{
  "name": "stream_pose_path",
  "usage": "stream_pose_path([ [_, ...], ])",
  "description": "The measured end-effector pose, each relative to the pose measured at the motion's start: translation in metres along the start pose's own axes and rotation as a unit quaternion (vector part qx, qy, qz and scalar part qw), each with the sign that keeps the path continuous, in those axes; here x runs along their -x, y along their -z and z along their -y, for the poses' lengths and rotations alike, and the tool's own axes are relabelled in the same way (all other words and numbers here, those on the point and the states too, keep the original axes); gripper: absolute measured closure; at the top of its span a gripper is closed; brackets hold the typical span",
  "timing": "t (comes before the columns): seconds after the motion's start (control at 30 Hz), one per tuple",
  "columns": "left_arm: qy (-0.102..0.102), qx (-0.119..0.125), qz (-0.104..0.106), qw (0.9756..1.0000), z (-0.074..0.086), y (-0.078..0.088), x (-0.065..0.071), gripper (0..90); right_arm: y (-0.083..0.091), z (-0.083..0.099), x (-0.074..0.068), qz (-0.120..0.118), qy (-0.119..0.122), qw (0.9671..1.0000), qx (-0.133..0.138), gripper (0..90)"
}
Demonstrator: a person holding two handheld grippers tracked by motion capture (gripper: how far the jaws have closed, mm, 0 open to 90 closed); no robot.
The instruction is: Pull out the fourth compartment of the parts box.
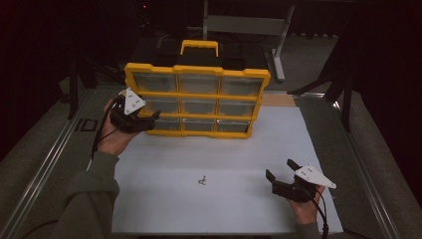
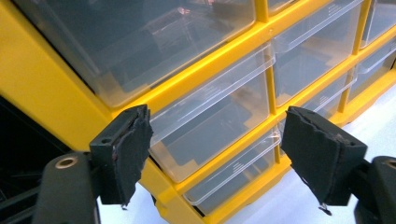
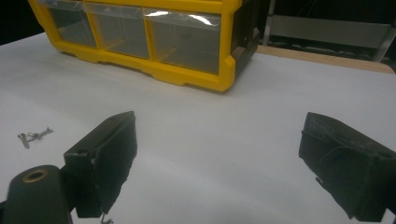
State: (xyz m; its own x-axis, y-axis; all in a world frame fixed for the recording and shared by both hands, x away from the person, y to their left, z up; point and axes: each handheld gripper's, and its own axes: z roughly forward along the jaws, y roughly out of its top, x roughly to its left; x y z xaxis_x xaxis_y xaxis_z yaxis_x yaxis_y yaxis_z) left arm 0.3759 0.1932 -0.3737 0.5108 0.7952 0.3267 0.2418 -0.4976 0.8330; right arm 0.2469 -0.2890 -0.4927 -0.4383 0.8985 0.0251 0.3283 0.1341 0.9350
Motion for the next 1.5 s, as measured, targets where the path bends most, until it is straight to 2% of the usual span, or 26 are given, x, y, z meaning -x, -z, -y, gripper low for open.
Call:
stream_pose_path([
  [0.2, -0.019, -0.008, 0.0, 0.9998, -0.006, -0.004, 0.001, 28.9, 0.0, 0.0, 0.0, 0.0, 0.0, 1.0, 0.0, 11.4],
  [0.33, -0.042, -0.015, -0.014, 0.9989, -0.009, -0.007, 0.003, 33.7, 0.0, 0.0, 0.0, 0.0, 0.0, 1.0, -0.001, 11.4],
  [0.47, -0.07, -0.025, -0.026, 0.9969, -0.011, -0.01, 0.008, 35.3, 0.0, 0.0, 0.001, -0.001, 0.001, 1.0, 0.0, 11.4],
  [0.5, -0.07, -0.025, -0.026, 0.9969, -0.011, -0.01, 0.008, 35.7, 0.0, 0.0, 0.001, -0.001, 0.001, 1.0, 0.0, 11.4],
  [0.53, -0.087, -0.03, -0.034, 0.9952, -0.011, -0.012, 0.01, 35.7, 0.0, 0.0, 0.001, -0.001, 0.0, 1.0, 0.0, 11.4],
  [0.57, -0.093, -0.033, -0.039, 0.9943, -0.012, -0.013, 0.011, 36.8, 0.0, 0.0, 0.001, -0.001, 0.0, 1.0, 0.0, 11.4],
  [0.63, -0.099, -0.035, -0.043, 0.9935, -0.011, -0.015, 0.012, 38.2, 0.0, 0.0, 0.001, -0.001, 0.001, 1.0, -0.001, 11.4],
  [0.83, -0.131, -0.053, -0.064, 0.9879, -0.01, -0.019, 0.013, 44.9, 0.0, 0.0, 0.001, -0.001, -0.001, 1.0, 0.0, 11.4],
  [0.9, -0.134, -0.054, -0.067, 0.9872, -0.01, -0.02, 0.014, 46.8, 0.0, 0.0, 0.001, -0.001, -0.001, 1.0, 0.0, 11.4],
  [0.97, -0.148, -0.055, -0.082, 0.9839, -0.011, -0.021, 0.015, 48.8, 0.0, 0.0, 0.001, -0.001, 0.0, 1.0, 0.0, 11.4],
  [1.03, -0.152, -0.054, -0.089, 0.9828, -0.011, -0.021, 0.016, 50.6, 0.0, 0.0, 0.001, -0.001, 0.0, 1.0, 0.0, 11.4],
  [1.2, -0.172, -0.056, -0.114, 0.9768, -0.01, -0.022, 0.018, 53.5, 0.0, 0.0, 0.001, -0.001, -0.001, 1.0, 0.0, 11.4],
  [1.27, -0.185, -0.059, -0.118, 0.9738, -0.01, -0.024, 0.02, 54.9, 0.0, 0.0, 0.001, -0.001, -0.001, 1.0, 0.0, 11.4],
  [1.3, -0.196, -0.063, -0.125, 0.9707, -0.01, -0.024, 0.021, 55.2, 0.0, 0.0, 0.001, -0.001, -0.001, 1.0, 0.0, 11.4],
  [1.33, -0.196, -0.063, -0.125, 0.9707, -0.01, -0.024, 0.021, 56.0, 0.0, 0.0, 0.001, -0.001, -0.001, 1.0, 0.0, 11.4],
  [1.37, -0.206, -0.064, -0.128, 0.968, -0.009, -0.026, 0.022, 57.2, 0.0, 0.0, 0.001, -0.001, -0.001, 1.0, 0.0, 11.4],
  [1.47, -0.218, -0.066, -0.135, 0.9644, -0.009, -0.028, 0.025, 58.3, 0.0, 0.0, 0.001, -0.001, -0.001, 1.0, 0.0, 11.4],
  [1.5, -0.226, -0.069, -0.139, 0.9618, -0.009, -0.028, 0.026, 58.5, 0.0, 0.0, 0.001, -0.001, -0.001, 1.0, 0.0, 11.4],
])
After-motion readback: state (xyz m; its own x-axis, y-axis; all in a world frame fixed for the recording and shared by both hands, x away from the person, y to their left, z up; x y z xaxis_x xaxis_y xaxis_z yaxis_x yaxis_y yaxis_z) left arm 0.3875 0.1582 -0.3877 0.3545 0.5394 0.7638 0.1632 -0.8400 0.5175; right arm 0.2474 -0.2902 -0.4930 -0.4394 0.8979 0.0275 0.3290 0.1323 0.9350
